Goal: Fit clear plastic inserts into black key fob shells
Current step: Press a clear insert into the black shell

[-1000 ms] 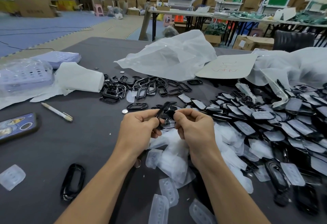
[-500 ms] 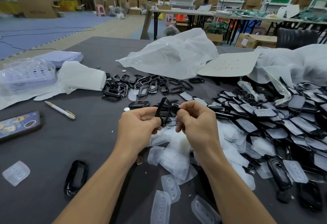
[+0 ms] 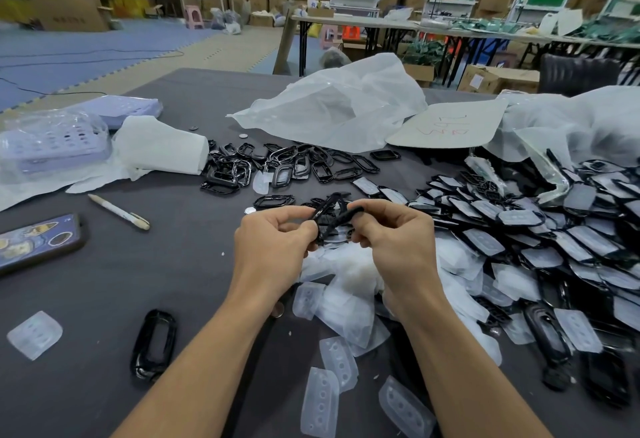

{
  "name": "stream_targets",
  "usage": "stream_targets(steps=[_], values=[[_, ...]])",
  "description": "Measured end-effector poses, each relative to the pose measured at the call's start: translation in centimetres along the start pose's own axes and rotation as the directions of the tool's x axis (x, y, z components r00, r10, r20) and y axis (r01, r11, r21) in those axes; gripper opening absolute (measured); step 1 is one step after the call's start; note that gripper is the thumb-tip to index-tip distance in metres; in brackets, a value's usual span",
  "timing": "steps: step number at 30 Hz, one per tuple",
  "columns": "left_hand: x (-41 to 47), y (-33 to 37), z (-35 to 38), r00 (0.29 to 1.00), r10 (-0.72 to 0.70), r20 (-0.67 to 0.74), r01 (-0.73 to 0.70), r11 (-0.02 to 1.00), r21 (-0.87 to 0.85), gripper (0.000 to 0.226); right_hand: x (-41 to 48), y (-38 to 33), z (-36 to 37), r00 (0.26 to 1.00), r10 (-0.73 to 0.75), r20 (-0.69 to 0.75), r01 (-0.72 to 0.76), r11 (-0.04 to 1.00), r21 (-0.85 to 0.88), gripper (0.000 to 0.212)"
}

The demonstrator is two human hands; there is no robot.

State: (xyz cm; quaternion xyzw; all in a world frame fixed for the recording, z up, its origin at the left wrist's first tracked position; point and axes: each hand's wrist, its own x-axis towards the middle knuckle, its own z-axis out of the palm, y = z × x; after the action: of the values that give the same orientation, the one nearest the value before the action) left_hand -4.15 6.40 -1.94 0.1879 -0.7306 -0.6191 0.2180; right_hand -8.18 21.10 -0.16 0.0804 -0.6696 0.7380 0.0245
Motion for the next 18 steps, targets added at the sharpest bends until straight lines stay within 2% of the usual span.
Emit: stream_targets(steps=[6,13,18], values=[[-0.12,0.09,0.02,1.0,0.029,-0.007,-0.029,0.999,-0.012,0.018,-0.21,-0.14,0.09,1.0,0.016,0.02,-0.015,0.998,-0.066,0.022],[-0.46,0.67,0.44,0.995,-0.004,0.099,0.021,0.984,-0.177,0.03,-0.44,-0.35,0.09,0.997,0.0,-0.071,-0.007,0.995,-0.099,0.017],[-0.55,0.72,0.43,0.991,0.0,0.136,0.026,0.981,-0.191,0.029,-0.54,-0.38,0.32,0.987,-0.017,-0.158,-0.012,0.984,-0.18,0.016]])
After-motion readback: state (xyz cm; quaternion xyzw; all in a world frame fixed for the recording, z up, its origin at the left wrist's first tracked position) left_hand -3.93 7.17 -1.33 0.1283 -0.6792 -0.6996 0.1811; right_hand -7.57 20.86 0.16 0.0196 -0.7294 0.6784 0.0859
